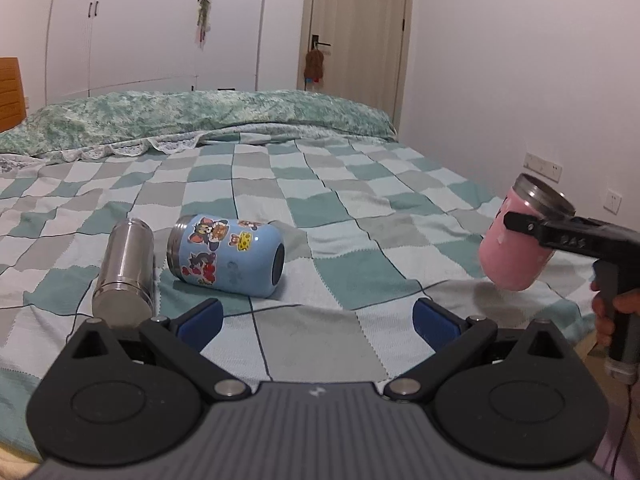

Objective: Flip cup upright
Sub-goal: 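Turn the pink cup rim-up and lower it onto the bed with the right gripper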

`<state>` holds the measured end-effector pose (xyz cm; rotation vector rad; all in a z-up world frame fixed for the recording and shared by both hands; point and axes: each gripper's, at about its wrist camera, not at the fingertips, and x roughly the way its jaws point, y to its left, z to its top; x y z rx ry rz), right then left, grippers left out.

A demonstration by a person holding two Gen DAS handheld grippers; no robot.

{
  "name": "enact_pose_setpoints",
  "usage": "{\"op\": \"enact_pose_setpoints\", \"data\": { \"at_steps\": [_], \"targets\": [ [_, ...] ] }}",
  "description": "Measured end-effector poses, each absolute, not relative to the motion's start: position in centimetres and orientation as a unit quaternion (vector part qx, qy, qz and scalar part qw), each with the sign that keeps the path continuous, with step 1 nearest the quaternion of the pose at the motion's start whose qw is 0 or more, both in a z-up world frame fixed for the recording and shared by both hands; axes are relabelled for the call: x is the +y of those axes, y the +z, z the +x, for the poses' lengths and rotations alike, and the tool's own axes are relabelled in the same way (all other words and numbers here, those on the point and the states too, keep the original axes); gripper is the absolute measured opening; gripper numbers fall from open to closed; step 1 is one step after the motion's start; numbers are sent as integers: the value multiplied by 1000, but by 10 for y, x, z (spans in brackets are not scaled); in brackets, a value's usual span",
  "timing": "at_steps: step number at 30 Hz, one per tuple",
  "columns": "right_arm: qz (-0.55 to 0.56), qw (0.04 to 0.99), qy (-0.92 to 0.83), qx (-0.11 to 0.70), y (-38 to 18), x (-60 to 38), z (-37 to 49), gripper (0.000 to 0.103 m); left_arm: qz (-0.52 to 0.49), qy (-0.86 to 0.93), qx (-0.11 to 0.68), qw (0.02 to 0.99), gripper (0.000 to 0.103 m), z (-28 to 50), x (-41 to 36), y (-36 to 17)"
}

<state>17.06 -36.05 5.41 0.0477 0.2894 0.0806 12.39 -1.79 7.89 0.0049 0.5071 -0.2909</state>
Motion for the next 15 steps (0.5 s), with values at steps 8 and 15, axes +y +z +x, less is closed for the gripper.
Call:
{"op": "enact_pose_setpoints", "data": {
  "at_steps": [8,15],
  "targets": [
    [-6,987,17,162,9,-371,185,83,2,-127,246,961,103,118,-21,76],
    [-10,986,20,166,8,-368,185,84,0,-107,240,965,103,112,-18,71]
  ]
}}
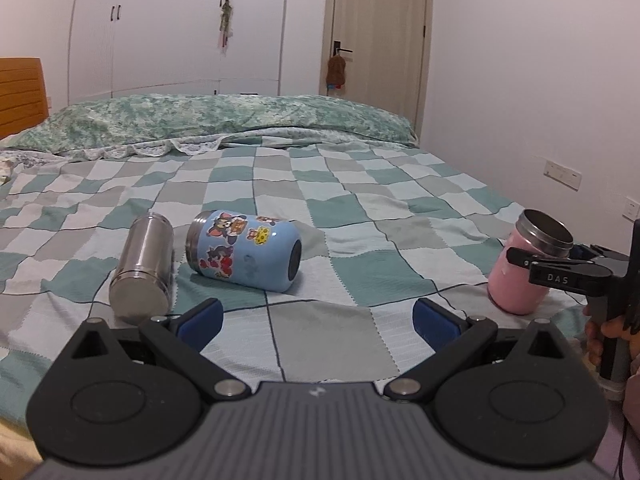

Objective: Flip cup upright
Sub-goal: 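Turn the pink cup rim-up and lower it onto the bed with the right gripper, then open the right gripper and pull it back from the upright pink cup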

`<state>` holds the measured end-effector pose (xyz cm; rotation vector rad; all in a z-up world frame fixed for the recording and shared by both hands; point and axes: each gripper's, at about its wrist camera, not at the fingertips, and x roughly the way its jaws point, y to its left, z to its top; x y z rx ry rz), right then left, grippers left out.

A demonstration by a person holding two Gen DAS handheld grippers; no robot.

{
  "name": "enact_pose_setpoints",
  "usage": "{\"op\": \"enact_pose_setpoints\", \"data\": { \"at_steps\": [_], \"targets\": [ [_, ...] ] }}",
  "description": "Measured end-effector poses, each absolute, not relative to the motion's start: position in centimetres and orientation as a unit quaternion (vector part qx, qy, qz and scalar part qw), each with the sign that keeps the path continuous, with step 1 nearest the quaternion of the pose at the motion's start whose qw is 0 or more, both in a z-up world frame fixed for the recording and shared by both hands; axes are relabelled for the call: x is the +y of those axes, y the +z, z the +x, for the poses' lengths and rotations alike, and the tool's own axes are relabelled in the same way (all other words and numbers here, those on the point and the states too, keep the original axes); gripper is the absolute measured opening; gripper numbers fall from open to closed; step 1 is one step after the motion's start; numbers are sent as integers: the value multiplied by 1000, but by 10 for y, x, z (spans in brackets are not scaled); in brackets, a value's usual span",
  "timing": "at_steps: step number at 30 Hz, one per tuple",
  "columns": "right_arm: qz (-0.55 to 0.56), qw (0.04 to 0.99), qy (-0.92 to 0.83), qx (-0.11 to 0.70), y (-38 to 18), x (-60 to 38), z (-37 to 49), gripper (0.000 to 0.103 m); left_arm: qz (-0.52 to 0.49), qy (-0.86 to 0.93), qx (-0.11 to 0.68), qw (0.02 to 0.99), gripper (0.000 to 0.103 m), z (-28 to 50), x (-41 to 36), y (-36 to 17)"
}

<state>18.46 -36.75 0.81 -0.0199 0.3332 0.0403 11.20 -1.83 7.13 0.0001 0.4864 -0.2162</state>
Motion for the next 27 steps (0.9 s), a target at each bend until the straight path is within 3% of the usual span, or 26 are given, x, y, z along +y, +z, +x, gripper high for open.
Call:
{"op": "enact_pose_setpoints", "data": {
  "at_steps": [2,5,15,27],
  "targets": [
    [-8,986,19,167,10,-368,182,86,-2,-105,237,966,103,109,-16,72],
    [-2,990,20,141,18,-371,165,103,-8,-101,221,970,103,100,-11,74],
    [-14,996,45,81,29,-366,77,103,-20,-67,156,985,103,53,4,77],
    [-58,993,79,64,11,-324,37,103,-2,23,137,990,103,28,17,29]
  ]
}}
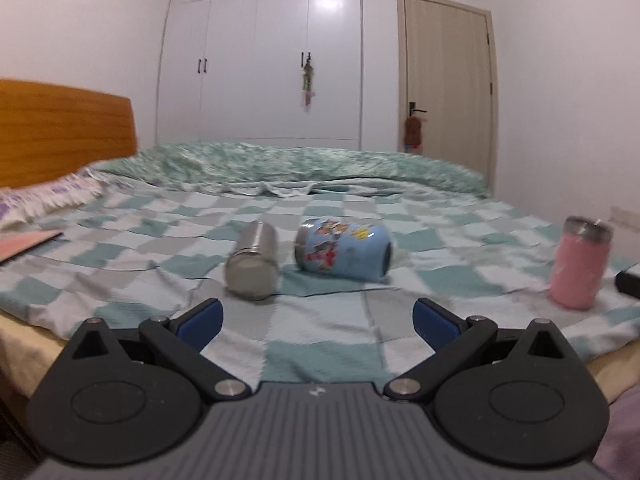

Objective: Flip cup upright
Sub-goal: 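Open the right gripper and pull it back from the upright pink cup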

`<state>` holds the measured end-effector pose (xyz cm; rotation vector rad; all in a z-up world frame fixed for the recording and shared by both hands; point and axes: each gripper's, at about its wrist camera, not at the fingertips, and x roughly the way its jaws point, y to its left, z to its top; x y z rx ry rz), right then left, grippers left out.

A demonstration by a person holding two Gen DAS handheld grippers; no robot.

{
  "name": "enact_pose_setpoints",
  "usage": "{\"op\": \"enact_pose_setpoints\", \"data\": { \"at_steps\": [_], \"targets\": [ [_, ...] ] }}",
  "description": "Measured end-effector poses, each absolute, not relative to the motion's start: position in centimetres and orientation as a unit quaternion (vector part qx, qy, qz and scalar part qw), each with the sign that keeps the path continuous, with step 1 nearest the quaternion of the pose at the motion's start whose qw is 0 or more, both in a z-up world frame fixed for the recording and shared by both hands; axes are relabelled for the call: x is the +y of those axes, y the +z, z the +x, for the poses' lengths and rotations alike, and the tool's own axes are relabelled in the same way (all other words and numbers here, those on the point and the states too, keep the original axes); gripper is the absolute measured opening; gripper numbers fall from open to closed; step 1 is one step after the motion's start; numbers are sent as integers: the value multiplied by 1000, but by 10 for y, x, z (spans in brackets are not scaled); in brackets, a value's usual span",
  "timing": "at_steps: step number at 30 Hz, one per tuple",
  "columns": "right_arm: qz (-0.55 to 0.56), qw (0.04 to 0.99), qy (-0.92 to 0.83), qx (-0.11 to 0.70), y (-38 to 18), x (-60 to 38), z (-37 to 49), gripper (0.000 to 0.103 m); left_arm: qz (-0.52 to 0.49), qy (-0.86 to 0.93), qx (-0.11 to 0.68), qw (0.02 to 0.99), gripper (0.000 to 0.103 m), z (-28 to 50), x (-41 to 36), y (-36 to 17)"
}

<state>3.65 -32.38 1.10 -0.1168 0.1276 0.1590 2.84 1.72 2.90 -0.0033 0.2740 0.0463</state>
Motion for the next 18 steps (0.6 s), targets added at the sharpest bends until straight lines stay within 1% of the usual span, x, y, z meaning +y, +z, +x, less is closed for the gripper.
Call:
{"op": "enact_pose_setpoints", "data": {
  "at_steps": [7,18],
  "targets": [
    [-66,995,64,46,7,-321,31,103,15,37,100,994,103,24,18,11],
    [-75,996,50,13,5,-318,21,103,2,32,88,996,103,22,23,6]
  ]
}}
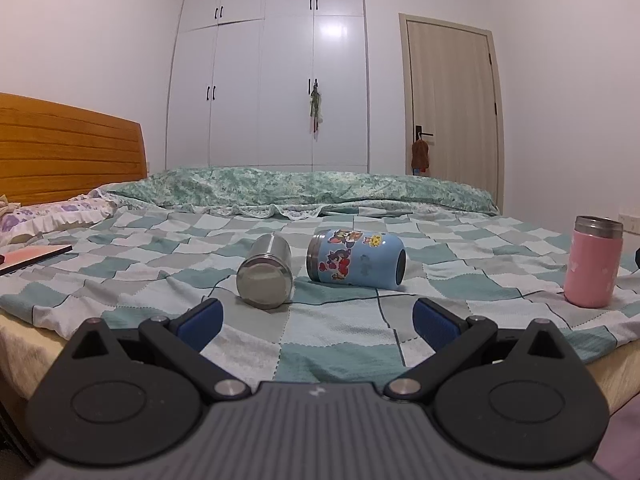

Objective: Flip cup upright
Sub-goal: 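Open the right gripper and pull it back from the upright pink cup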

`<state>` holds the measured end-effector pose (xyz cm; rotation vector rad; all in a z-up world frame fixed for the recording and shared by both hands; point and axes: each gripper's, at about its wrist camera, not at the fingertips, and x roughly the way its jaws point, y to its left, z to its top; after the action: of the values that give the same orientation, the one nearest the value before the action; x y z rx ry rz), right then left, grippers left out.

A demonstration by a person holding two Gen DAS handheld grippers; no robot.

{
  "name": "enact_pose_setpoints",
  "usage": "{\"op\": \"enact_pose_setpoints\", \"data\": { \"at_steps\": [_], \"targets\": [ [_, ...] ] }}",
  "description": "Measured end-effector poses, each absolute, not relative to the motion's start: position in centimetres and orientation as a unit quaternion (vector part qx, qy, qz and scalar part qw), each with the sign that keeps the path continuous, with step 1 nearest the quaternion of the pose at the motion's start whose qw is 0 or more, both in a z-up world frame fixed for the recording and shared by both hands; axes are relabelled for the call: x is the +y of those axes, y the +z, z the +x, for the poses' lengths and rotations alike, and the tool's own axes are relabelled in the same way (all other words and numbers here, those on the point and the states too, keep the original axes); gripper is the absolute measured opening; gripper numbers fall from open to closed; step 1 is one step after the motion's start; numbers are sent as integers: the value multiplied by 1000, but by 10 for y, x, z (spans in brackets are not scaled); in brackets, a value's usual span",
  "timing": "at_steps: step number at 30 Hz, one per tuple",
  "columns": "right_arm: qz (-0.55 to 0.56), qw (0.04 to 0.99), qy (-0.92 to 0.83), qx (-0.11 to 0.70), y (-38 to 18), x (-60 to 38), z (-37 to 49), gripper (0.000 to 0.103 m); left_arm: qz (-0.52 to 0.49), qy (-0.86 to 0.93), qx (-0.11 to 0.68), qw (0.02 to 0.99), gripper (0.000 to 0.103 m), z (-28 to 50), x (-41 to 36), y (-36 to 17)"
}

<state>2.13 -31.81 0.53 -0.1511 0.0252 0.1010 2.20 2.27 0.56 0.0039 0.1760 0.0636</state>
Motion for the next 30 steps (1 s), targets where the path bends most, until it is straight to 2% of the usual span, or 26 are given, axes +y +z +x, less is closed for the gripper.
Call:
{"op": "enact_pose_setpoints", "data": {
  "at_steps": [30],
  "targets": [
    [-76,996,50,7,4,-318,22,103,1,29,79,996,103,19,21,5]
  ]
}}
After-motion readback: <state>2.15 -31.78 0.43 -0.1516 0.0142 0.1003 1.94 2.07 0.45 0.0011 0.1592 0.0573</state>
